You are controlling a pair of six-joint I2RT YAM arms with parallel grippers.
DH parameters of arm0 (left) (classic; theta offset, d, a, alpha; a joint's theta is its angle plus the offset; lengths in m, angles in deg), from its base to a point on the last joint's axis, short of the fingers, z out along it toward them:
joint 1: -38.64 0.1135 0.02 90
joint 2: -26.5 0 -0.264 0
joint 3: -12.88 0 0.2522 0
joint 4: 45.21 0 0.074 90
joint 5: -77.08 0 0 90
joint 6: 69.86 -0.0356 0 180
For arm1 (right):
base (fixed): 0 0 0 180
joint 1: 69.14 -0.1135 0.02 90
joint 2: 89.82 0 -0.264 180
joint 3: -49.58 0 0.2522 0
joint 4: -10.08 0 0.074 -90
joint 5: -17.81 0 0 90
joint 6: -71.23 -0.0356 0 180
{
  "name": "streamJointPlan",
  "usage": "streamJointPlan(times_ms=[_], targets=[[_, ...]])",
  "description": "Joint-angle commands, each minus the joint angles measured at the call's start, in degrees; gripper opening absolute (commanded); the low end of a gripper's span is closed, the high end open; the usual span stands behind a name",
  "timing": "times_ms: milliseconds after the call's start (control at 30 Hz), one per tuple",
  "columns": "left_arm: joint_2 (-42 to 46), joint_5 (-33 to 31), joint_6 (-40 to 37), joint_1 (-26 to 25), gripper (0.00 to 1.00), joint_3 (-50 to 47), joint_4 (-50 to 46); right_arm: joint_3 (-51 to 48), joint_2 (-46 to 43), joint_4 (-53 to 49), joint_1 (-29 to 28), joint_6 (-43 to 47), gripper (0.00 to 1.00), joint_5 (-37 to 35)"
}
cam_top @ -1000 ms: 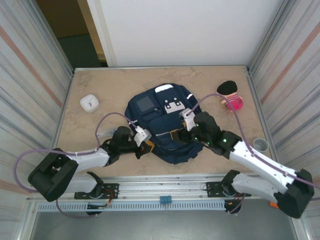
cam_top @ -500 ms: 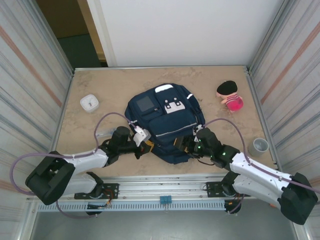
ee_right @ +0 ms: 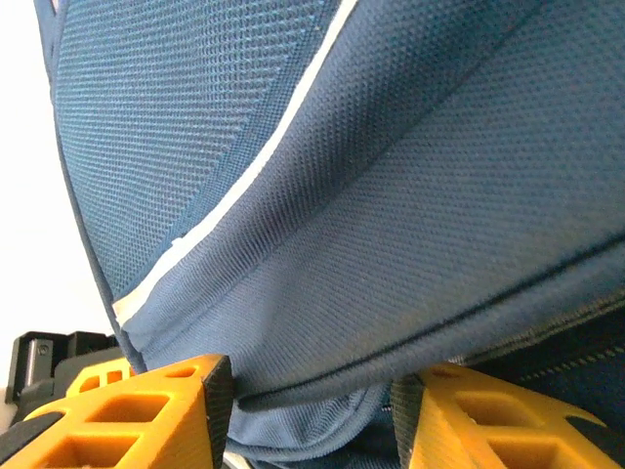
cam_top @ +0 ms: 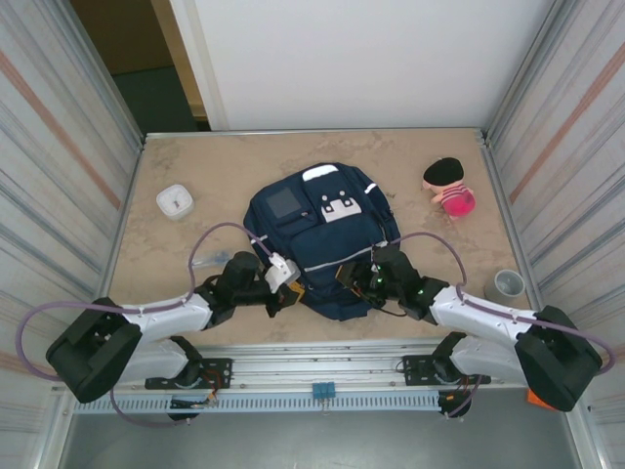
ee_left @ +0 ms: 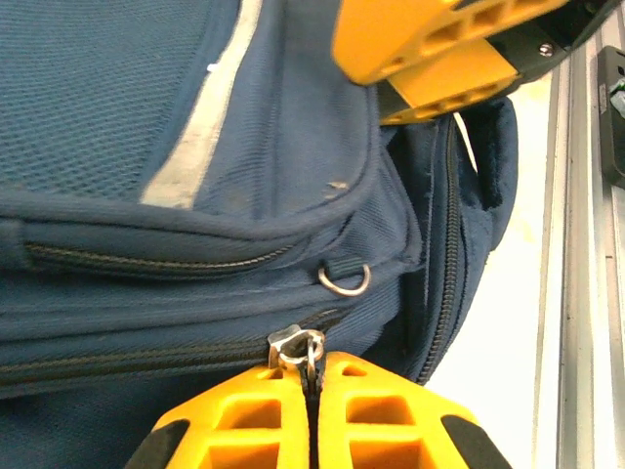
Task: Pack the student bag
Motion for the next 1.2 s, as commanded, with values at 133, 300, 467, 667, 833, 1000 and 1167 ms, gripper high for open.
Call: streamJointPlan(times_ms=[133, 300, 467, 667, 833, 1000, 1167], targets=[[-3.2, 2.5, -1.7, -6.3, 0.04, 4.6, 0.0, 4.2, 3.8, 6.4, 0.6, 1.5, 0.46, 0.0], [-6.2, 1.8, -1.0, -9.5, 0.17, 7.5, 2.4, 4.6, 4.0, 6.8, 1.7, 2.8, 0.46, 2.0], [-3.5, 0.2, -3.3, -10.3, 0.41, 9.4, -1.5, 6.8, -0.6, -1.3, 4.2, 10.2, 0.5, 4.5], [10.0, -9.3, -14.2, -9.9, 0.7, 11.5, -15.6, 11.8, -8.7, -21.1, 9.6, 23.5, 0.61, 8.3], [13.5, -18.9, -26.9, -8.5, 0.82, 14.0, -25.2, 13.1, -10.3, -29.2, 18.2, 30.2, 0.68, 15.8], [7.8, -22.6, -41.0, -7.9, 0.86, 16.8, -32.0, 15.2, -8.0, -33.8, 23.4, 36.0, 0.72, 18.1], [-0.9, -27.4, -48.0, -7.7, 0.88, 20.3, -34.0, 15.6, -3.5, -32.6, 23.9, 37.1, 0.73, 19.0]])
